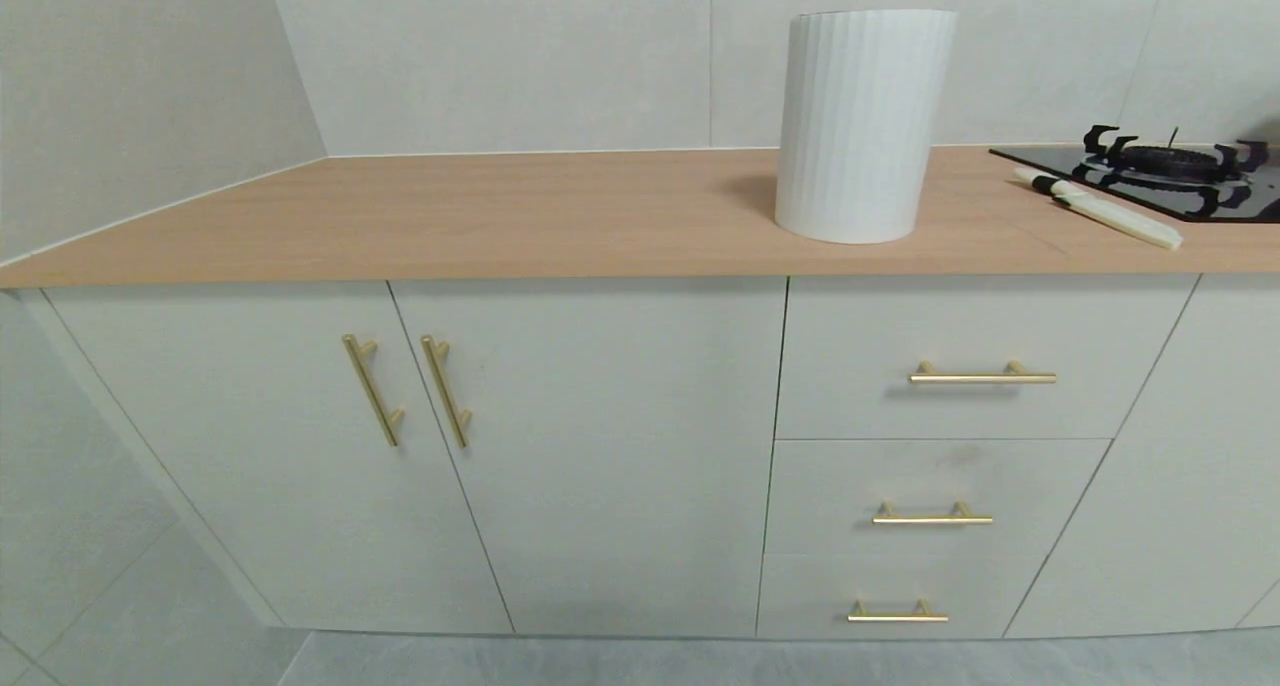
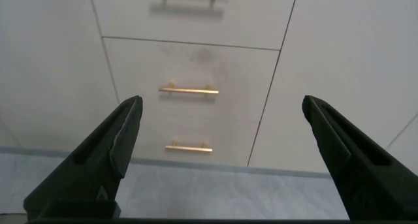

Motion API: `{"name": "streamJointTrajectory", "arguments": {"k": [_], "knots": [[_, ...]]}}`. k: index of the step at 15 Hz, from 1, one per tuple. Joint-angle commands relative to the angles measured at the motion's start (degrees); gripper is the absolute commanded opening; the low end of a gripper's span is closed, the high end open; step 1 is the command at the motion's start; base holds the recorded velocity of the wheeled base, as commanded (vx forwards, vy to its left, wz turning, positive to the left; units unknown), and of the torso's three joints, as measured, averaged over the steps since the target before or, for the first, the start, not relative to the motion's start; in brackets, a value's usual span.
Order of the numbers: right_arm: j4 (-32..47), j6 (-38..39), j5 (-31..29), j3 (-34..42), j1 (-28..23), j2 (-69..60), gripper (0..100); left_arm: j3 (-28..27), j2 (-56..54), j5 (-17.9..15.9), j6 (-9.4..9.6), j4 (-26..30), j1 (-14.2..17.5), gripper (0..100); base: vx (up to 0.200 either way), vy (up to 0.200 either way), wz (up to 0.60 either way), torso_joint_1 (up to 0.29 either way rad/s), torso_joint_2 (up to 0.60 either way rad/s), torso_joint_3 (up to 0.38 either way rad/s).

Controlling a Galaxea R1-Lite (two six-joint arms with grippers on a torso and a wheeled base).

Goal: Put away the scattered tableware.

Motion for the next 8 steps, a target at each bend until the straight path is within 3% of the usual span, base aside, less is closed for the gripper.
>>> {"name": "streamJointTrajectory", "arguments": {"k": [1,3,8], "knots": [[-0.1,0.0,0.0,0.0,0.0,0.2,100,0.0,0.0,0.0,-0.02,0.0,0.0,100,0.200,0.000,0.00,0.002,0.00,0.002],[-0.1,0.0,-0.1,0.0,0.0,0.2,100,0.0,0.0,0.0,-0.02,0.0,0.0,100,0.200,0.000,0.00,-0.002,0.00,0.000],[-0.1,0.0,-0.1,0.0,0.0,0.2,100,0.0,0.0,0.0,-0.02,0.0,0.0,100,0.000,0.000,0.00,0.000,0.00,0.000]]}}
